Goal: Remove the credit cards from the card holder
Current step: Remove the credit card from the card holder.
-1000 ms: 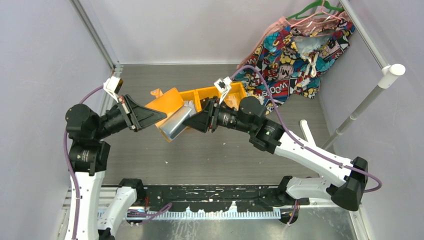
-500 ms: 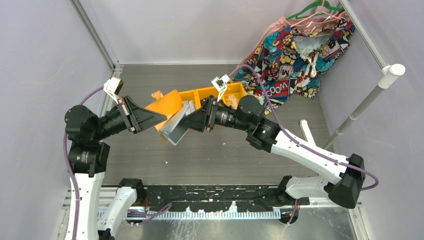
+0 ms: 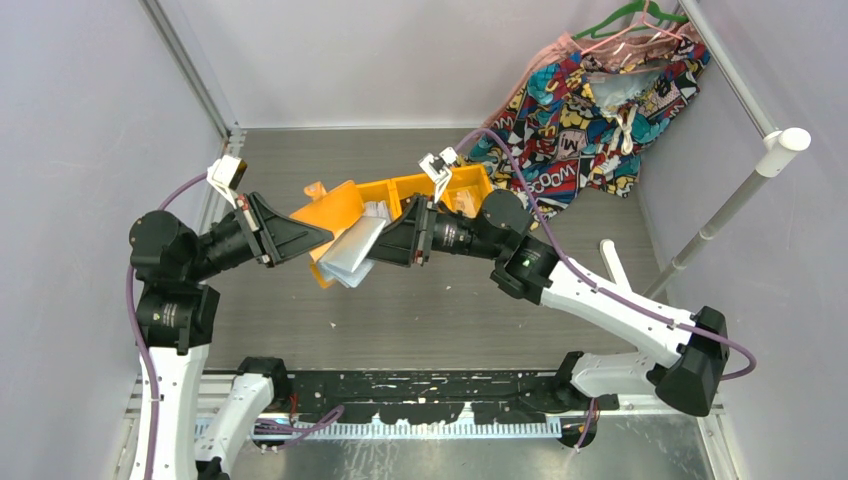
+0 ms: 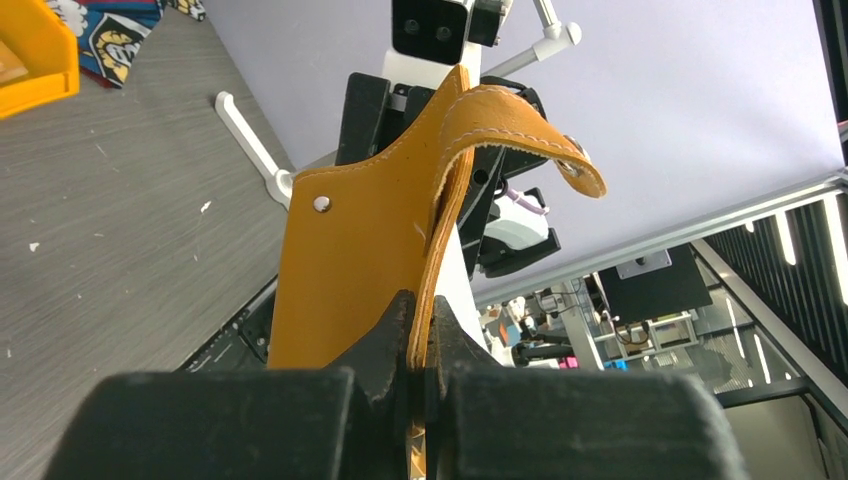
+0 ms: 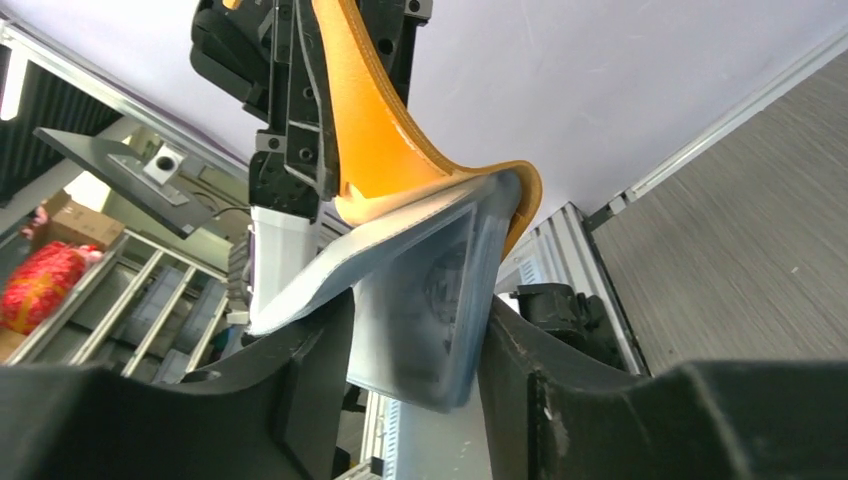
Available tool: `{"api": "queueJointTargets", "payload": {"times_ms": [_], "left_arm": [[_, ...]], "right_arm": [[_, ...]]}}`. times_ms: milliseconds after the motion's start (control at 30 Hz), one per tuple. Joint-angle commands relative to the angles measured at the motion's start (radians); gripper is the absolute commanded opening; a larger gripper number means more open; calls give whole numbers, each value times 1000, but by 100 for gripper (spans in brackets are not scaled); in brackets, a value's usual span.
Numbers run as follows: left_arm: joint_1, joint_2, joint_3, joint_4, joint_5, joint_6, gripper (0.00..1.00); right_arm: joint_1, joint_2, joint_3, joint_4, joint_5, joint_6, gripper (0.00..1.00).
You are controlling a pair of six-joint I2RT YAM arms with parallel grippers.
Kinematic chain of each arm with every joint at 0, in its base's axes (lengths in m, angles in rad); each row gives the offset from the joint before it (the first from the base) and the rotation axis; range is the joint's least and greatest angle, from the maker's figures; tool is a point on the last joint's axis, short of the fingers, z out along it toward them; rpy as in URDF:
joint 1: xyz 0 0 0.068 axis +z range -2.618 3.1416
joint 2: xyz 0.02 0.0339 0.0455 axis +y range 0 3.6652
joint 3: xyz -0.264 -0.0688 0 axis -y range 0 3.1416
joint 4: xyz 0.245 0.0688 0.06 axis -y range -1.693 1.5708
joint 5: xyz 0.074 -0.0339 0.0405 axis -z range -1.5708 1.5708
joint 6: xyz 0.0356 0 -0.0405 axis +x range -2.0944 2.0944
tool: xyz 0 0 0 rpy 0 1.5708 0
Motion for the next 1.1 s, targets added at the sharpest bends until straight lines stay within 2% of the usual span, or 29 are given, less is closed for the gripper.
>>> {"api": "queueJointTargets", "payload": {"times_ms": [0,67,167,233,267,300,333,400,433,533,667,767,1067], "left_arm": [[-7,3,11,-26,-2,33,0],[-7,4,11,-36,-6,45,0],[-7,6,9,-38,-10,55,0],[-8,2,8,-41,-11,80,0],[-7,-2,11,-54,-15,113,0],[-7,-10,14,-72,-29,157,1],[-7,-20,18,-99,-43,230,10],[-7,-48,29,-169,-108,433,48],[-7,-64,30,-196,-149,534,59],[-7,-104,31,-225,-221,756,73],[-7,-160,9,-209,-174,891,76],[-7,-216,-28,-209,-180,994,76],[-6,-358,-131,-236,-254,1206,74]], "right_arm": [[16,12,28,209,-41,98,48],[16,19,31,208,-42,114,40],[16,12,35,161,-15,110,22],[15,5,47,83,22,94,19],[15,8,55,55,50,92,15],[15,11,69,21,87,94,6],[15,14,89,-42,138,100,2],[33,24,158,-206,261,80,1],[45,28,192,-281,322,51,1],[152,48,293,-494,561,-49,1],[277,158,473,-695,767,-150,1],[344,235,577,-765,892,-186,1],[467,393,751,-778,1071,-310,1]]}}
